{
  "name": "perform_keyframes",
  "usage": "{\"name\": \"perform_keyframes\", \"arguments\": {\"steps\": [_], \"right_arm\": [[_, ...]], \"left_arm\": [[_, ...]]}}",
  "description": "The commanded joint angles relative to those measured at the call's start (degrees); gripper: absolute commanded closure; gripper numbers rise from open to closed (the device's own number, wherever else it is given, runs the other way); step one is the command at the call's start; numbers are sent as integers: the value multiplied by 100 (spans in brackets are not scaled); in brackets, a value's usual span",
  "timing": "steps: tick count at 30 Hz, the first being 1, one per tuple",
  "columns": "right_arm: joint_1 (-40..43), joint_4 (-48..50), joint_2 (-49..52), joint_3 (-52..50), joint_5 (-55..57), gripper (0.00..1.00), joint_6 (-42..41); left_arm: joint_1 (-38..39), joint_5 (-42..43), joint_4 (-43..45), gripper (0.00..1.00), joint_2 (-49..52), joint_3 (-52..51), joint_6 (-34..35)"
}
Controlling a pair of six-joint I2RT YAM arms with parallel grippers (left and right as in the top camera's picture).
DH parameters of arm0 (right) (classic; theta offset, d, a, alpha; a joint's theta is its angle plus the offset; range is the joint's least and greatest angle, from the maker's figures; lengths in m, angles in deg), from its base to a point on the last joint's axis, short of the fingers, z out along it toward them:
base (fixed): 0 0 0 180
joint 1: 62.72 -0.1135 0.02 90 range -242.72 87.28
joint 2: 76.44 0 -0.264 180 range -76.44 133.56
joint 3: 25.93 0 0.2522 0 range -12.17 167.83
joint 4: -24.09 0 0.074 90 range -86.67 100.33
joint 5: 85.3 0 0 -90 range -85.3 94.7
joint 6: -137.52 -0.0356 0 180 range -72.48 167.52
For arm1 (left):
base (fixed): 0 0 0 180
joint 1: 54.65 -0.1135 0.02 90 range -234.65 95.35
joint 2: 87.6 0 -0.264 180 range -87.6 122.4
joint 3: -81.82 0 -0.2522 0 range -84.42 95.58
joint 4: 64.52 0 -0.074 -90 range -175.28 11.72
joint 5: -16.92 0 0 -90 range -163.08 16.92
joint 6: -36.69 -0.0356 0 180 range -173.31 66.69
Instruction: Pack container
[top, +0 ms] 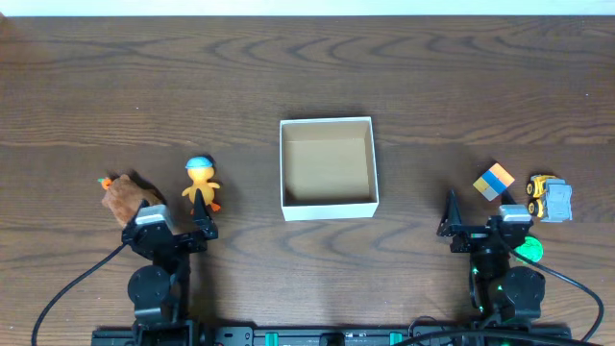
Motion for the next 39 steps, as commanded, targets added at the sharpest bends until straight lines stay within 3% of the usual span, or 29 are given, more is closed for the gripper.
{"name": "perform_keyframes", "arguments": {"steps": [1, 7, 17, 20, 26, 32, 39], "right_arm": [[13, -409, 57, 634, -33, 1, 107], [24, -1919, 1034, 2247, 673, 1, 313], [387, -4210, 4175, 4865, 625, 1, -111], [866, -5049, 5154, 5794, 557, 1, 175], [2332, -6435, 7036, 7698, -717, 1, 1641], [3263, -6387, 8164, 8345, -649, 1, 2308], [3580, -6037, 9228, 8288, -774, 1, 2861]], "left_arm": [[-26, 240, -730, 2, 162, 367, 761], [-26, 284, -1880, 2, 1099, 1779, 756], [-26, 286, -3370, 2, 3008, 3657, 756], [-26, 289, -3617, 2, 3307, 3823, 758], [-26, 289, -3738, 2, 3421, 3834, 756], [-26, 286, -3733, 2, 3421, 3834, 756], [-26, 284, -3733, 2, 3421, 3834, 756]]}}
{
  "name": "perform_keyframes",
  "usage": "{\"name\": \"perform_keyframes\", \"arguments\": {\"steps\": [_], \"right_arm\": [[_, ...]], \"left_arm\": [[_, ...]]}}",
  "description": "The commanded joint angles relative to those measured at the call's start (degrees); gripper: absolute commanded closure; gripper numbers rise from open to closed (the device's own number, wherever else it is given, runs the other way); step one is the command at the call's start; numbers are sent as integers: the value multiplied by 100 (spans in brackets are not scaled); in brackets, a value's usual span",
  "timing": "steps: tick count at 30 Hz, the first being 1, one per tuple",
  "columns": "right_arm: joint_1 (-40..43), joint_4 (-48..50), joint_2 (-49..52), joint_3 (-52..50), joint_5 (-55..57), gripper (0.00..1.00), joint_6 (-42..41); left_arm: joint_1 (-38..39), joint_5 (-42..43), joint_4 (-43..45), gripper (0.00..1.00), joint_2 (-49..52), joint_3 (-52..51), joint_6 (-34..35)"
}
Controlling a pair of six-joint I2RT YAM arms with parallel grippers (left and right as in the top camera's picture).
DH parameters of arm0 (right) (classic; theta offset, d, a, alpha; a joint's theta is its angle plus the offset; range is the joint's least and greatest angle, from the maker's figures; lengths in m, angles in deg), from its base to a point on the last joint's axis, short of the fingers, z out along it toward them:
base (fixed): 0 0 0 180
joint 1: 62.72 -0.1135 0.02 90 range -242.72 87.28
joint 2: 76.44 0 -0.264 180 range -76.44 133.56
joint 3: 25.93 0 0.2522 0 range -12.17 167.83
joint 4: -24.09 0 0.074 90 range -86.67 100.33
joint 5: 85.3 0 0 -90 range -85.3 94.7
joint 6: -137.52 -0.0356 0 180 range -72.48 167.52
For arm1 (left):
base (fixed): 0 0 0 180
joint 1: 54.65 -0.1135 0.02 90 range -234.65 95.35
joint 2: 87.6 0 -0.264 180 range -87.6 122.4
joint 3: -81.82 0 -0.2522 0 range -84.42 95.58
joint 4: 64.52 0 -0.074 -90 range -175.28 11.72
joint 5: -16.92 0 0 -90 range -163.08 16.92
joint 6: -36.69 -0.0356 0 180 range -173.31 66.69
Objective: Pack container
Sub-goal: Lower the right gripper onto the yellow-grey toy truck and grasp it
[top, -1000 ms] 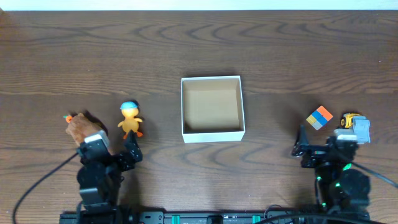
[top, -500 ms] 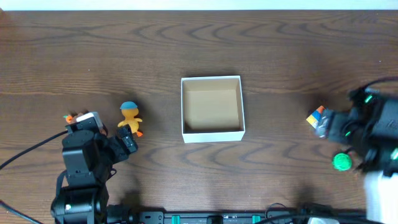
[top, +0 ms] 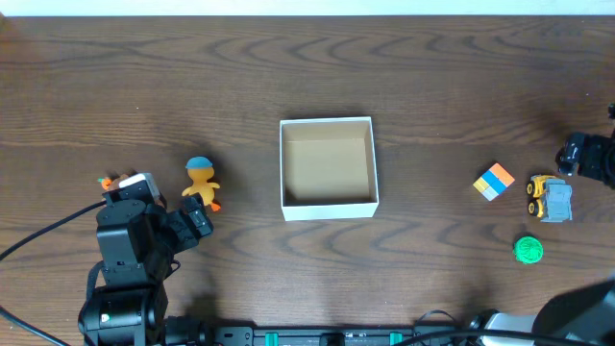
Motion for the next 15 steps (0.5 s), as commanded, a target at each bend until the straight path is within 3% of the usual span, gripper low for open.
{"name": "perform_keyframes", "arguments": {"steps": [1, 9, 15], "right_arm": [[59, -153, 433, 48, -155, 1, 527], [68, -9, 1003, 39, 671, 1, 695], [76, 57, 1224, -98, 660, 1, 704]], "left_arm": [[-26, 57, -15, 2, 2, 138, 28], [-26, 55, -13, 2, 13, 138, 28], [-26, 55, -15, 2, 22, 138, 28]]}}
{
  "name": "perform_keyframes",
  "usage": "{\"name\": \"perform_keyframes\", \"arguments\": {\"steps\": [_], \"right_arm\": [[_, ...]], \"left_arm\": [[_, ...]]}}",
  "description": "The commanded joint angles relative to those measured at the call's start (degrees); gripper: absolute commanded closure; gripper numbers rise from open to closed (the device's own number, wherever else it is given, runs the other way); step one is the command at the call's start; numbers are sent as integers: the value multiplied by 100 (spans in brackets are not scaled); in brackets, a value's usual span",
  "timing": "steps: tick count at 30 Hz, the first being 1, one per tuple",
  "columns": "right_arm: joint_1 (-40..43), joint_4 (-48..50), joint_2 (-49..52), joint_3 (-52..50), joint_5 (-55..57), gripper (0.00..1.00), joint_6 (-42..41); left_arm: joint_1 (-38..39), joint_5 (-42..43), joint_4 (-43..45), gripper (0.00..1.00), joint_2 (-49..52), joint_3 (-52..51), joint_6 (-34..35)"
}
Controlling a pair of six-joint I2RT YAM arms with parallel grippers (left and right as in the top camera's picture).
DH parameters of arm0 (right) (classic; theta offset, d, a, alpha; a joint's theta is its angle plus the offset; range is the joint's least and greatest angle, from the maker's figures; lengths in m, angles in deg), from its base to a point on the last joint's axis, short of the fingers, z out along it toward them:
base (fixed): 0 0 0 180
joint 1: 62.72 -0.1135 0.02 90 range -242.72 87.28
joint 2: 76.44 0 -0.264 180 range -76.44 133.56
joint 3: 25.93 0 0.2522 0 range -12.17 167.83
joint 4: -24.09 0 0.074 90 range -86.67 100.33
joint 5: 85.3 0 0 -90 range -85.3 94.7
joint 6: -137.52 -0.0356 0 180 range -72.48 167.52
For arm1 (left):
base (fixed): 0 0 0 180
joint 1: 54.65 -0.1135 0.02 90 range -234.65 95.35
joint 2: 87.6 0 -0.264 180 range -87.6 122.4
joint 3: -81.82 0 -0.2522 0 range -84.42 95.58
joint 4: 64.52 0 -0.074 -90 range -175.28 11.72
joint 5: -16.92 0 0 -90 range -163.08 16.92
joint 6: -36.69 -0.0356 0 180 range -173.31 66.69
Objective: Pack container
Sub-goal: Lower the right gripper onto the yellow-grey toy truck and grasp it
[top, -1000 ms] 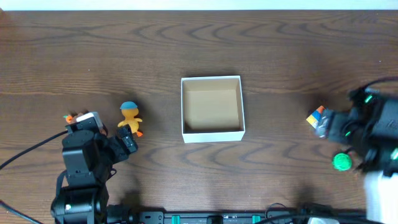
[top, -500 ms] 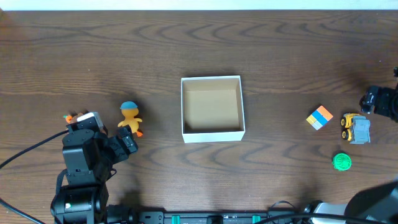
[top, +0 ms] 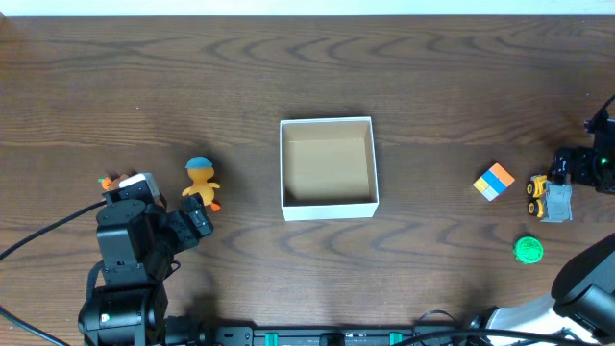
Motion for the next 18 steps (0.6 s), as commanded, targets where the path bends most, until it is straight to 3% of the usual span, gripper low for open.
{"name": "perform_keyframes", "arguments": {"steps": [1, 18], "right_arm": [[42, 11, 177, -144, 101, 1, 122], [37, 708, 361, -841, 358, 1, 256]], "left_arm": [[-26, 55, -13, 2, 22, 138, 28], [-26, 55, -15, 2, 22, 138, 28]]}}
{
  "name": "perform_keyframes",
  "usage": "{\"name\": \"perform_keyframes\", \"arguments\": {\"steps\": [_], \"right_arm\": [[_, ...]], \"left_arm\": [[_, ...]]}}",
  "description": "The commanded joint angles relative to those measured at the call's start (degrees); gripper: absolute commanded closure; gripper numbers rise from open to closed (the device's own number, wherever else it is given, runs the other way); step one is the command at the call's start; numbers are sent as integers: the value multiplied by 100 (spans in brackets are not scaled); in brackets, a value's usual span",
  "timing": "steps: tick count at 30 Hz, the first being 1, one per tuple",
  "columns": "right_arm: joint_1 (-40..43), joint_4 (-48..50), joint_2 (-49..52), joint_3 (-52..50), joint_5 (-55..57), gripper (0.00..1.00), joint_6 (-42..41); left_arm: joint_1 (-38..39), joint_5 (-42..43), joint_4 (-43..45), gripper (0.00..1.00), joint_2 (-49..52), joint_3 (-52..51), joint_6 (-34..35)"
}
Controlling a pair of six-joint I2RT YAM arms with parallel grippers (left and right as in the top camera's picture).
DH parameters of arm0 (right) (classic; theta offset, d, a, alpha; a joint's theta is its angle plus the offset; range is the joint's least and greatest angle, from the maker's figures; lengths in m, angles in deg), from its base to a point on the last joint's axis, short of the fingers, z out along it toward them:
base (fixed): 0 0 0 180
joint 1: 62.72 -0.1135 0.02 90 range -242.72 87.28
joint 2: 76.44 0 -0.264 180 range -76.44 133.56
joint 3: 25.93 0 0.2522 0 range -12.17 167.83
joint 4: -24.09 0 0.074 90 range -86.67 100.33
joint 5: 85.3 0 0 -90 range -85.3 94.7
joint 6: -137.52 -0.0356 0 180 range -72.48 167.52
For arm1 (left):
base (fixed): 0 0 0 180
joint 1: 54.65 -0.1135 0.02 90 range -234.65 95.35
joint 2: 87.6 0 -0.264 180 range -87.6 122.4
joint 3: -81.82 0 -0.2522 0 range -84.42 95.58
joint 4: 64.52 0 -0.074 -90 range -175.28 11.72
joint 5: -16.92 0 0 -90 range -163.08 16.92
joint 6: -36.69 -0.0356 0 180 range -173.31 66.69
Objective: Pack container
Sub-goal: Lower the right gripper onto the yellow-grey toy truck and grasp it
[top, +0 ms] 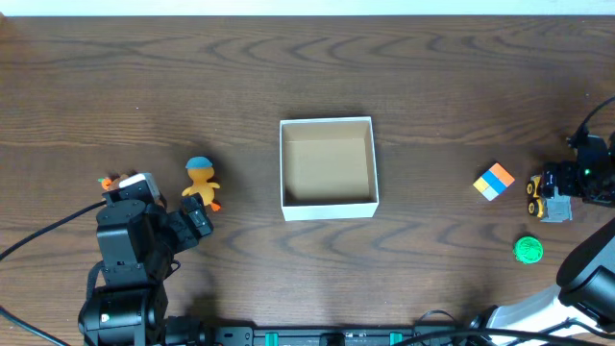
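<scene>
The white open box (327, 208) stands mid-table with nothing showing inside. An orange duck with a blue cap (201, 181) stands to its left. My left gripper (195, 217) hangs just below the duck; its arm covers most of a brown plush toy, of which an orange bit (105, 182) shows. At the right lie a coloured cube (494, 182), a yellow-and-grey toy truck (548, 202) and a green ball (528, 250). My right gripper (563, 181) sits over the truck's upper right; how its jaws stand does not show.
Black cables trail from both arm bases along the table's front edge. The right arm's links reach in from the bottom right corner. Bare wood lies behind the box and between the box and the cube.
My right gripper has shifted a little down and right, and now overlaps the toy truck's top. The left arm, the duck, the cube and the ball have not moved.
Both arms first rested at the front edge, left by the duck, right below the cube and truck. Then the left arm stood over the plush toy and the right gripper was at the far right edge. The right gripper then neared the truck and now overlaps it.
</scene>
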Motion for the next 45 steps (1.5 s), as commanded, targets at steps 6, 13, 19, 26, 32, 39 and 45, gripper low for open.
{"name": "perform_keyframes", "arguments": {"steps": [6, 13, 19, 26, 32, 39, 45], "right_arm": [[35, 485, -2, -570, 28, 1, 81], [13, 688, -2, -592, -103, 3, 81], [2, 811, -2, -590, -101, 15, 79], [2, 809, -2, -588, -101, 32, 76], [2, 809, -9, -588, -101, 37, 11], [2, 811, -9, -588, -101, 43, 11], [2, 815, -9, -588, -103, 49, 11]], "left_arm": [[-26, 55, -22, 2, 22, 138, 28], [-26, 57, -59, 2, 22, 138, 28], [-26, 57, -59, 2, 22, 138, 28], [-26, 57, -59, 2, 22, 138, 28], [-26, 55, -59, 2, 22, 138, 28], [-26, 57, -74, 2, 22, 138, 28], [-26, 57, -74, 2, 22, 138, 28]]}}
